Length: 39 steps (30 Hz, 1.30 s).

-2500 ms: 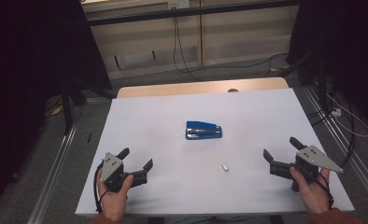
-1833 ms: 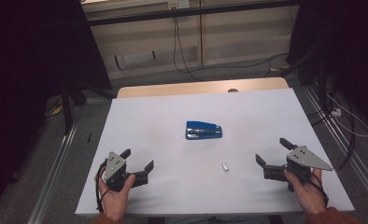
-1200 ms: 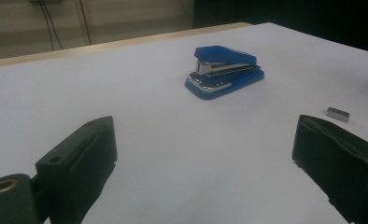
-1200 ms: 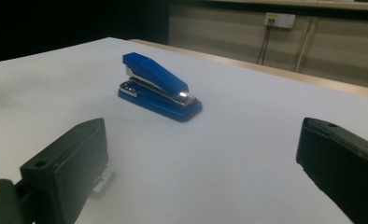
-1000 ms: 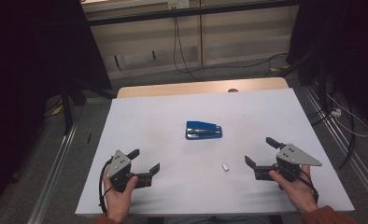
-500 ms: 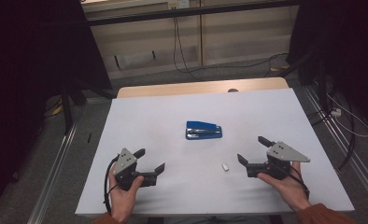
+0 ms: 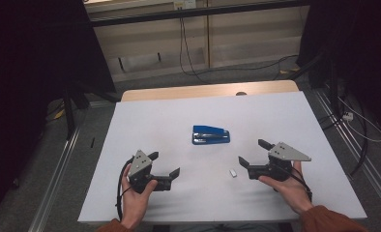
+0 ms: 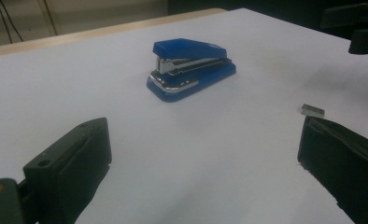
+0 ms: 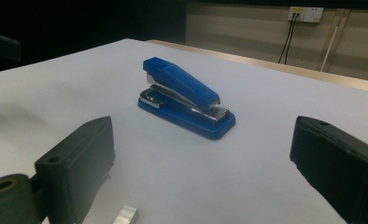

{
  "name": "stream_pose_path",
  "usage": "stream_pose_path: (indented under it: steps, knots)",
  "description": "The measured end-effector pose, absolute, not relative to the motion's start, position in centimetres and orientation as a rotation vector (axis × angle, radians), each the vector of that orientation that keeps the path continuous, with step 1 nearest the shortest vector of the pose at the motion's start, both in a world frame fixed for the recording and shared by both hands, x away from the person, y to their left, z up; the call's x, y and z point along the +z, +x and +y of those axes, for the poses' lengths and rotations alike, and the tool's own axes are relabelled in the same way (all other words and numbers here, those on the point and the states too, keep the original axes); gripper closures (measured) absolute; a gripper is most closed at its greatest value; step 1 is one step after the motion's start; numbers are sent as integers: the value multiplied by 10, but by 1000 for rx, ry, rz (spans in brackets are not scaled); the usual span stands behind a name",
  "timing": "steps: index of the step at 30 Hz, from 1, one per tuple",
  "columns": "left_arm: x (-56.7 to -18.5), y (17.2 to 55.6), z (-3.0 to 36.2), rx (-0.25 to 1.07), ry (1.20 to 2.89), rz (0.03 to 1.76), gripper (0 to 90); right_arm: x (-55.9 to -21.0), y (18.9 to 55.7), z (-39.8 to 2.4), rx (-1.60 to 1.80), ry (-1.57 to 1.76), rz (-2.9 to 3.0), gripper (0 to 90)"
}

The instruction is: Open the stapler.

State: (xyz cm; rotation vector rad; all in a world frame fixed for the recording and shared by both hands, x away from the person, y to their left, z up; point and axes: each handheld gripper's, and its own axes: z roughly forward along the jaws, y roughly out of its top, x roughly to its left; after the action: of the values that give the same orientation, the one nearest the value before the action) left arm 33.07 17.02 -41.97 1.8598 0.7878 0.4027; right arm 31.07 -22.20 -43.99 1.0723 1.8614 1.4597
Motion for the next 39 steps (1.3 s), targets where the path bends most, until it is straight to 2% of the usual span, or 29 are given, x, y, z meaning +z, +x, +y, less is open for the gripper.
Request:
stream_pose_path:
  steps: [7,11,26,31,34,39]
  knots:
    - [-421,339,166,390,1854,769,65,-440,319,-214,1456,1050,1874,65]
    - [-421,346,162,331,1829,778,68,-439,324,-209,1462,1034,1884,69]
    - [-405,372,149,413,1829,768,43,-434,342,-192,1481,1006,1890,109]
    - [-406,392,141,376,1855,767,55,-429,351,-184,1471,991,1908,112]
    - [-402,400,138,411,1853,762,56,-424,355,-180,1481,984,1897,117]
    - [-403,408,132,397,1857,742,56,-423,361,-174,1485,977,1901,116]
